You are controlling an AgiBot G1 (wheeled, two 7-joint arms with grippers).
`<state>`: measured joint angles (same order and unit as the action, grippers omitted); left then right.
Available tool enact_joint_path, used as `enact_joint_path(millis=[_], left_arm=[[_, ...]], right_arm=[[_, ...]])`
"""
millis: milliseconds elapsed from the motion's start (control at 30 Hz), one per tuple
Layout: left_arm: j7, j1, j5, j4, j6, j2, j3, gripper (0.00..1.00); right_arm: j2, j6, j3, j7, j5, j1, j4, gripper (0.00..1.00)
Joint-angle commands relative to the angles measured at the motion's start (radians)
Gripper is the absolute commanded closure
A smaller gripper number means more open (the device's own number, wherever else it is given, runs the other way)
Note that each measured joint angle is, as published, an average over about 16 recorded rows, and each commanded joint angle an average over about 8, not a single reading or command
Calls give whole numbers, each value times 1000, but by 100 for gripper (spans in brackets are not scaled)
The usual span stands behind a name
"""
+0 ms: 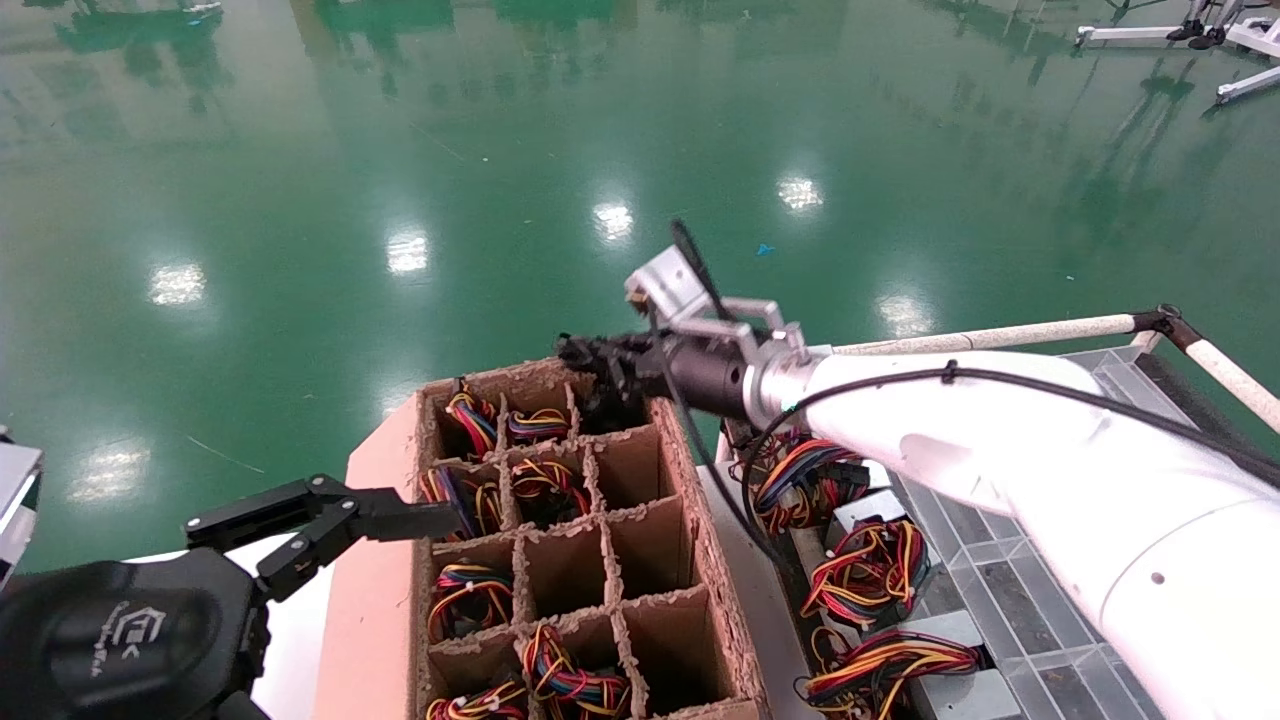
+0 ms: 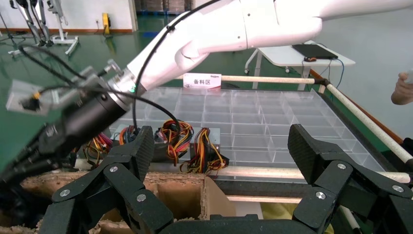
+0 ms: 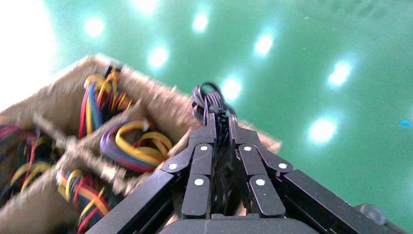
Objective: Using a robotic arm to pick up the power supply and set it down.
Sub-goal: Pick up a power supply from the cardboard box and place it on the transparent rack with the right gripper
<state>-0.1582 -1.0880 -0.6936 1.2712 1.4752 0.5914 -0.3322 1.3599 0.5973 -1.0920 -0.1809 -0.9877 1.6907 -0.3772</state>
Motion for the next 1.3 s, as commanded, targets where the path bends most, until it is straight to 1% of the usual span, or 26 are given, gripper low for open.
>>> enact_joint_path(millis=[33, 167, 300, 467, 767, 867, 1033, 1300], left_arm=[[0, 0, 0, 0, 0, 0, 0, 0], [0, 0, 0, 0, 0, 0, 0, 0], [0, 0, 0, 0, 0, 0, 0, 0], [0, 0, 0, 0, 0, 0, 0, 0], [0, 0, 0, 0, 0, 0, -1, 0], [0, 0, 0, 0, 0, 0, -1, 0], [0, 0, 0, 0, 0, 0, -1, 0], [0, 0, 1, 0, 0, 0, -1, 0]], right_arm=[[-2, -16, 3, -3, 21, 8, 5, 100], [-9, 21, 20, -7, 66, 36, 22, 100], [-20, 88, 44, -4, 112, 69, 43, 100], [-42, 189, 79, 14, 167, 114, 72, 100], [-103, 398, 148, 51, 264, 194, 121, 100], [-122, 449, 165, 61, 286, 222, 151, 100], [-144, 482, 180, 73, 302, 268, 214, 100], [-189, 470, 171, 97, 283, 341, 296, 100]])
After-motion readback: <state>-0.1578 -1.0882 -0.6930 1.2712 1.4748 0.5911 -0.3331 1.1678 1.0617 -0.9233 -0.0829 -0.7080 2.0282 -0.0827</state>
